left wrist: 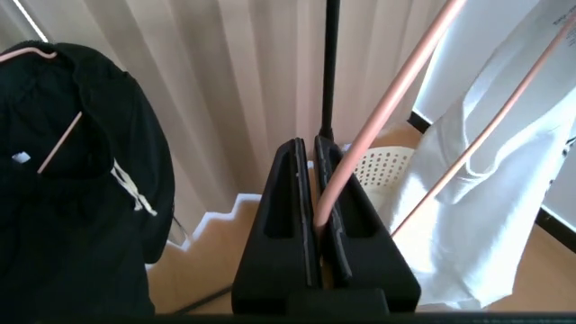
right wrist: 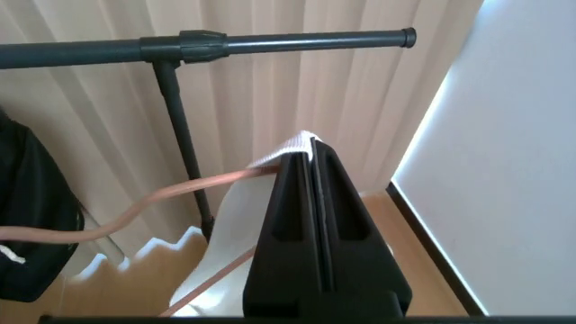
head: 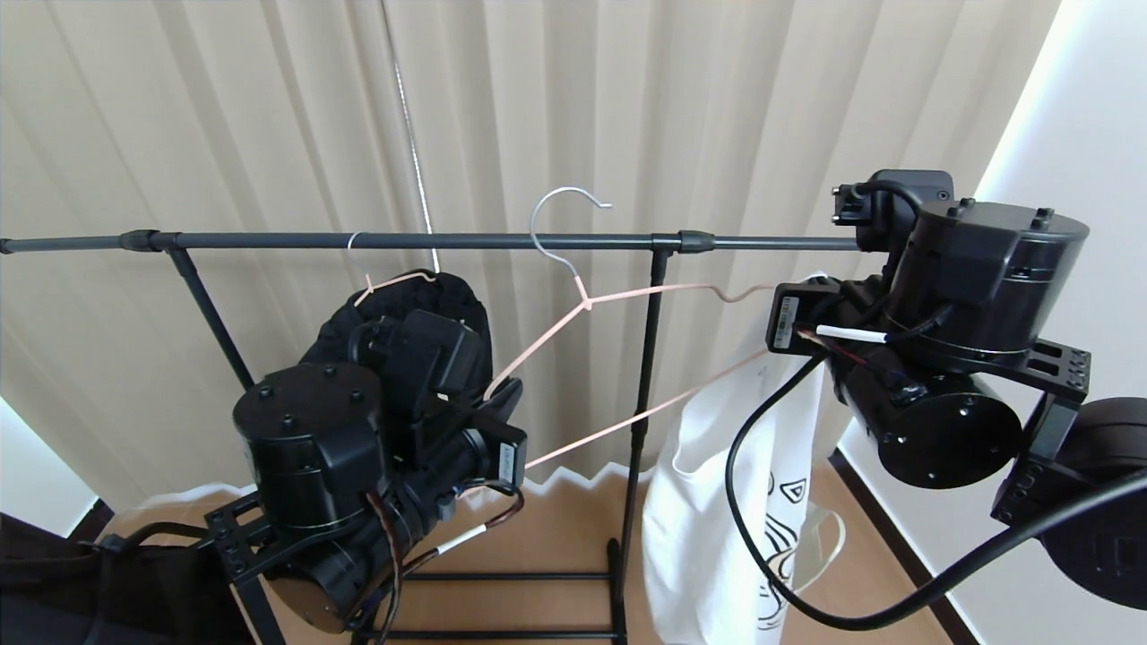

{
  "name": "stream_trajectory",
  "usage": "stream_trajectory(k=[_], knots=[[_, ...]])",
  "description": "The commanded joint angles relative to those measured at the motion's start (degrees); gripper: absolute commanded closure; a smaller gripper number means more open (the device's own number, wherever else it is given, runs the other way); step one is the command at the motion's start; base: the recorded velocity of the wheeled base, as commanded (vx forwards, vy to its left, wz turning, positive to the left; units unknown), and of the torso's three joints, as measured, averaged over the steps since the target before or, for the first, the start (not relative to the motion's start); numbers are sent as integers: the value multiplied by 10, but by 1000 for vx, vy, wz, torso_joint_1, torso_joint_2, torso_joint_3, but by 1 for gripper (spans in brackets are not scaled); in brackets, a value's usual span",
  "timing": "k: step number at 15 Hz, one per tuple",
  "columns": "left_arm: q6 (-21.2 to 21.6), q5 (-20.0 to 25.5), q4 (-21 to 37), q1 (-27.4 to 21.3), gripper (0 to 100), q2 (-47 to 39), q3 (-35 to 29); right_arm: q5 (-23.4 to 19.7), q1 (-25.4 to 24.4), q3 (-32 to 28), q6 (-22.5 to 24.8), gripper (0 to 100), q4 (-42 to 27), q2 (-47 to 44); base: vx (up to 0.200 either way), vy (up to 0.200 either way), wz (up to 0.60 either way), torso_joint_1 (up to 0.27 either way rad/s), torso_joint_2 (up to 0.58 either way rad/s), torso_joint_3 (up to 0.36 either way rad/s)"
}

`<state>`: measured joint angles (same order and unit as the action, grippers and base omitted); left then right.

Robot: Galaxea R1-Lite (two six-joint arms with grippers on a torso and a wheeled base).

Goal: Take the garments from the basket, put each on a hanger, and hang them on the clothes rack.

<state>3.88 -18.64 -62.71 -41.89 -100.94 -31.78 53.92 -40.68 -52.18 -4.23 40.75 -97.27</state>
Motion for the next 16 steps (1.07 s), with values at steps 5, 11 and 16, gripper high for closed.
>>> stream_trajectory(k=[5,11,16], knots=[[6,-12,-1,-14,100,-48,-37,4,-33,0,0,100,0,1,0,0,0,0,0,0],[7,-10,-2,-14,100,-57,-50,3,-112,-3,1,100,-4,10,0,0,0,0,0,0],[7,-10,-5,-16,100,-54,-48,3,-151,-10,1,100,-2,4,0,0,0,0,0,0]])
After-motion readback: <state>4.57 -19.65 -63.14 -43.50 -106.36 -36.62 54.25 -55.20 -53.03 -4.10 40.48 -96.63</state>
